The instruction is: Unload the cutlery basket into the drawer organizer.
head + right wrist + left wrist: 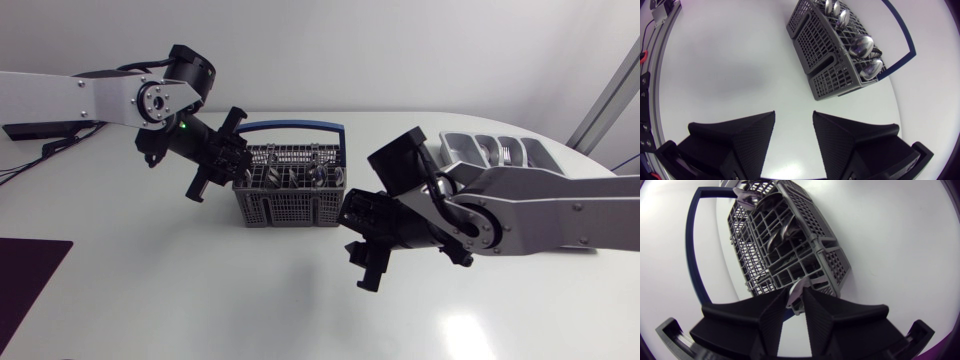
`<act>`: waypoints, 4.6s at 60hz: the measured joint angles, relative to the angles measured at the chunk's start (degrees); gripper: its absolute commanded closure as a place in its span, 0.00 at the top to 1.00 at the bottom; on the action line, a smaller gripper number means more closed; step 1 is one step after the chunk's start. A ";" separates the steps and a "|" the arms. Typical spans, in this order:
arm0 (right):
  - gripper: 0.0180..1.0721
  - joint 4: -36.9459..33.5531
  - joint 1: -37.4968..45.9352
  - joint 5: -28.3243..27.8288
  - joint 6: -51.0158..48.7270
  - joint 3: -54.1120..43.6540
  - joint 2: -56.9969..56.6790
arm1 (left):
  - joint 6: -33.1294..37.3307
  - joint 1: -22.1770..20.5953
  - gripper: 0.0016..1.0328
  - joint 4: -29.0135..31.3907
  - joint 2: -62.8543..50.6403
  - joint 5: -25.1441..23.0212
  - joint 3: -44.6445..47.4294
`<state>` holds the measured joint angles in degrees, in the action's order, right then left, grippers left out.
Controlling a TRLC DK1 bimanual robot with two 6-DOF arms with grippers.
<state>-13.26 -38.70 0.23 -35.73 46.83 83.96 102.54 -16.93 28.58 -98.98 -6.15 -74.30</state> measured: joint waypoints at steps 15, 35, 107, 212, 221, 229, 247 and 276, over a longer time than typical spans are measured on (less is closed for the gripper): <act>0.54 0.02 -0.87 0.00 0.44 0.00 0.00 | 0.00 0.00 0.06 -0.09 -0.59 -0.26 -0.02; 0.54 0.02 -2.10 0.22 1.25 0.00 0.00 | -0.02 0.37 0.04 -0.07 -0.55 -1.33 -0.02; 0.54 -0.22 -4.04 2.56 2.32 -0.57 -3.74 | 1.03 0.44 0.04 2.03 8.76 -1.29 0.09; 0.54 0.20 -9.44 5.79 8.81 -11.08 -21.77 | -72.17 -19.02 0.04 10.60 26.67 -0.31 12.85; 0.54 1.22 -10.78 5.81 10.05 -12.76 -24.09 | -81.02 -19.91 0.04 10.64 23.30 -5.90 12.24; 0.53 2.08 -11.67 5.99 10.73 -13.66 -25.09 | -87.67 -20.11 0.04 10.78 19.37 -11.58 10.93; 0.48 5.16 -11.89 6.67 11.13 -13.97 -24.81 | -96.83 -20.13 0.04 11.50 12.22 -18.58 7.41; 0.30 11.08 -12.26 9.99 11.04 -13.94 -17.88 | -101.09 -20.00 0.04 13.60 6.97 -24.98 2.12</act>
<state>-2.17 -50.96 10.22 -24.69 32.88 66.08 1.45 -36.93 42.17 -92.01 -31.14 -72.18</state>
